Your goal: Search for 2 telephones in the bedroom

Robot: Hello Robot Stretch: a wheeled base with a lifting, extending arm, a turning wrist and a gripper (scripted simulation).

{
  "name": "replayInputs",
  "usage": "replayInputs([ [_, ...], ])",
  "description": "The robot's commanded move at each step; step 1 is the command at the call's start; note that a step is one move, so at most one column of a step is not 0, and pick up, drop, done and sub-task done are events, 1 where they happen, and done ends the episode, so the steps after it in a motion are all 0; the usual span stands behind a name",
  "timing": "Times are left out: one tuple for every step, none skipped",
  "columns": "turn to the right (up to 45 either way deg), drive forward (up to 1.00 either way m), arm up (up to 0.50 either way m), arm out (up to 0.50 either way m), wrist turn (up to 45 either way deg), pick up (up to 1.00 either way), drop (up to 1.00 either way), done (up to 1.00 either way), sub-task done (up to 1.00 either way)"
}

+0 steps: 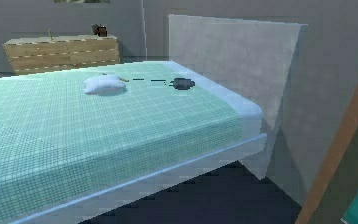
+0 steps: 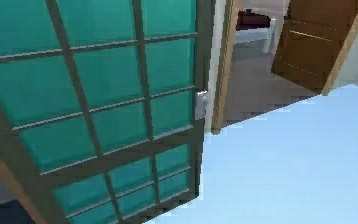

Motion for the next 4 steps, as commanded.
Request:
replayInputs([
  [0.0,0.50,0.00,0.00,0.0,0.00,0.00,0.00,0.00],
  [-15.0,0.00,0.00,0.00,0.0,0.00,0.00,0.00,0.00],
  [0.0,0.00,0.00,0.00,0.0,0.00,0.00,0.00,1.00],
  [-45.0,0.00,0.00,0.00,0.0,0.00,0.00,0.00,0.00],
])
